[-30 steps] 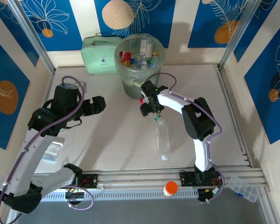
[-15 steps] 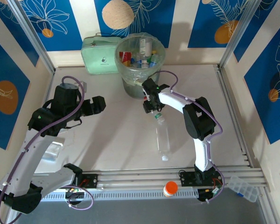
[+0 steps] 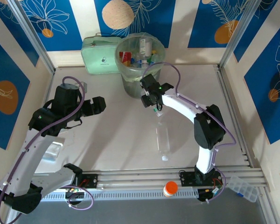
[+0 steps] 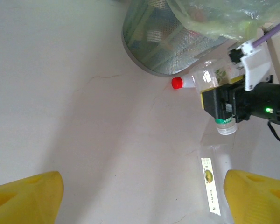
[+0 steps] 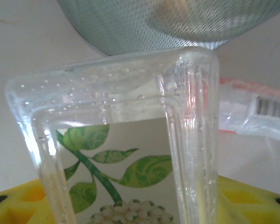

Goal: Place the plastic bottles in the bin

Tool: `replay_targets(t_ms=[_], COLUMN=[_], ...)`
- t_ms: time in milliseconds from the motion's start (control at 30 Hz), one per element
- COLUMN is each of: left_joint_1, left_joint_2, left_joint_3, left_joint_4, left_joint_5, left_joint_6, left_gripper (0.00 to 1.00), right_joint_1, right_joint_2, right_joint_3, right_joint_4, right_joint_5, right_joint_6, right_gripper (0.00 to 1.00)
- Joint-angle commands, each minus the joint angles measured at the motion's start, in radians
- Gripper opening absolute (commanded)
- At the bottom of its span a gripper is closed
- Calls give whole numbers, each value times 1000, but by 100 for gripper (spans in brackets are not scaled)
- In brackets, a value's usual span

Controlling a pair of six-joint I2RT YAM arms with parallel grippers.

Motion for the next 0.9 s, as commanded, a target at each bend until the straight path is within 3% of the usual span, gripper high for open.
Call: replay_targets(t_ms=[0, 267, 467, 667, 867], left_joint_1=[7, 7, 7, 7, 7], left_joint_2=[-12, -10, -6, 10, 16], left_joint_3=[10, 42, 43, 49, 50], left_joint_4=[11, 16, 74, 95, 98], left_joint_5=[-9, -21, 51, 74, 83], left_joint_6=[2, 10, 13, 7, 1], left_gripper=[88, 88, 89, 88, 88], right_joint_1=[16, 112, 141, 22, -175], right_joint_2=[-90, -298, -398, -338, -170], right_joint_3=[-25, -73, 13, 263, 521], right_joint_4=[4, -77, -140, -135, -55], right_joint_5=[54, 57, -47, -190, -377], right_joint_6=[-11, 1, 22, 74, 275], right_gripper=[52, 52, 51, 50, 50])
